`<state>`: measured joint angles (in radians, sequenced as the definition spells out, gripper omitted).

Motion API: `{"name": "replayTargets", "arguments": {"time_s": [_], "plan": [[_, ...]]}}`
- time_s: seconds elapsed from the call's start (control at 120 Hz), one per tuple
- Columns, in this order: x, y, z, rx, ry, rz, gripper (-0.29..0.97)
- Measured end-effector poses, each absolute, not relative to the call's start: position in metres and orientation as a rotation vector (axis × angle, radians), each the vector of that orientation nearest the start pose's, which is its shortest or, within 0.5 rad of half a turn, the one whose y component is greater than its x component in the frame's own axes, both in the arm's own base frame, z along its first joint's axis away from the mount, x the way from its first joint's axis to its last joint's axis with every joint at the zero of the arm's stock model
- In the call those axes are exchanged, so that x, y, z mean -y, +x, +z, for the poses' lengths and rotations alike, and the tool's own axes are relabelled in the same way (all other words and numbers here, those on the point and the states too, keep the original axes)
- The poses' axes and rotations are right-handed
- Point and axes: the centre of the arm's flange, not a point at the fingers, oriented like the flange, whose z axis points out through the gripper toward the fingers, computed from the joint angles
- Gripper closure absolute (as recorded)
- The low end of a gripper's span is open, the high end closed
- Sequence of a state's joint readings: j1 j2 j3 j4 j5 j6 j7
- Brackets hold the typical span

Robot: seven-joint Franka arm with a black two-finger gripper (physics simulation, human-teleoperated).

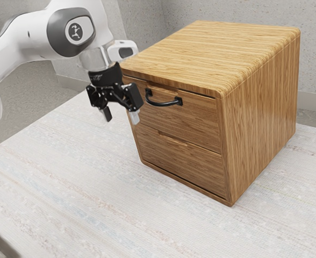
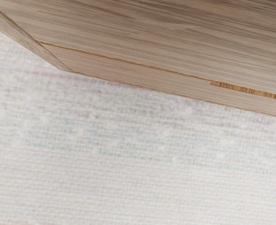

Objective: Pull the drawer handle with one arm to open the drawer

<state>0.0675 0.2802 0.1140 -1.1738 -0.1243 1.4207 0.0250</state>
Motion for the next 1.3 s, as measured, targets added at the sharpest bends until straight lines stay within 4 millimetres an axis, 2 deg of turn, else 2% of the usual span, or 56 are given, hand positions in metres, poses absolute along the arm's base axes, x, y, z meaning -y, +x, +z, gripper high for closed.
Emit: {"name": "replayTargets", "arguments": {"time_s": [0.217, 0.283, 0.317, 0.358, 0.392, 0.467, 0.525, 0.667, 0.733, 0.925, 0.992, 1.142, 1.233, 1.3], "plan": [[-0.086, 0.619, 0.633, 0.216, -3.226, 0.008, 0.0], [-0.086, 0.618, 0.639, 0.217, -3.225, -0.009, 0.0], [-0.084, 0.612, 0.661, 0.208, -3.219, -0.072, 0.0], [-0.076, 0.592, 0.712, 0.184, -3.202, -0.208, 0.0], [-0.073, 0.579, 0.738, 0.172, -3.191, -0.269, 0.0], [-0.065, 0.551, 0.774, 0.145, -3.181, -0.337, 0.0], [-0.059, 0.539, 0.786, 0.121, -3.18, -0.343, 0.0], [-0.067, 0.534, 0.783, 0.085, -3.178, -0.294, 0.0], [-0.071, 0.535, 0.78, 0.011, -3.173, -0.278, 0.0], [-0.051, 0.545, 0.777, -0.547, -3.103, -0.326, 0.0], [-0.037, 0.545, 0.779, -0.737, -3.057, -0.327, 0.0], [-0.029, 0.544, 0.774, -1.03, -2.959, -0.277, 0.0], [-0.027, 0.548, 0.758, -1.165, -2.899, -0.196, 0.0], [-0.01, 0.553, 0.743, -1.275, -2.816, -0.134, 0.0]]}}
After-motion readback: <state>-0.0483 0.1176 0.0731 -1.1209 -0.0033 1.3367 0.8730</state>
